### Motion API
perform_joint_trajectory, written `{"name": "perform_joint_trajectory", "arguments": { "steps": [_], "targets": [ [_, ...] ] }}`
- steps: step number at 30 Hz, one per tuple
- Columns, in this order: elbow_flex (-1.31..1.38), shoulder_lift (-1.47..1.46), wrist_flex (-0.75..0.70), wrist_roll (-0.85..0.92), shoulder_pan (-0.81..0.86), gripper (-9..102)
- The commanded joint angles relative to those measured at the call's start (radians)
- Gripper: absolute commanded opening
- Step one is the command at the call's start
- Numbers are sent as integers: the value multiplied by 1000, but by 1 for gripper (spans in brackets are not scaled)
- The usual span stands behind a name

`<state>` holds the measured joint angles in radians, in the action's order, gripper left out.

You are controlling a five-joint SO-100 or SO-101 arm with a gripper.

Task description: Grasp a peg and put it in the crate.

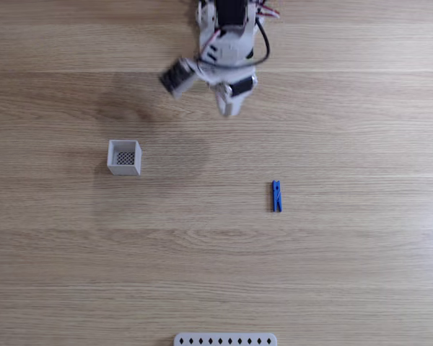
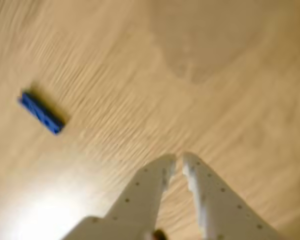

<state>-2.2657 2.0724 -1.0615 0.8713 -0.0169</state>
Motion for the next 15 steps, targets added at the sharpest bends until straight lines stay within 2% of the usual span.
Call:
{"name": "perform_joint_trajectory", "arguments": {
  "steps": [1, 5, 15],
  "targets": [
    [255, -112, 15, 466, -6, -1],
    [356, -247, 5, 707, -9, -1],
    [634, -595, 15, 744, -137, -1]
  ]
}}
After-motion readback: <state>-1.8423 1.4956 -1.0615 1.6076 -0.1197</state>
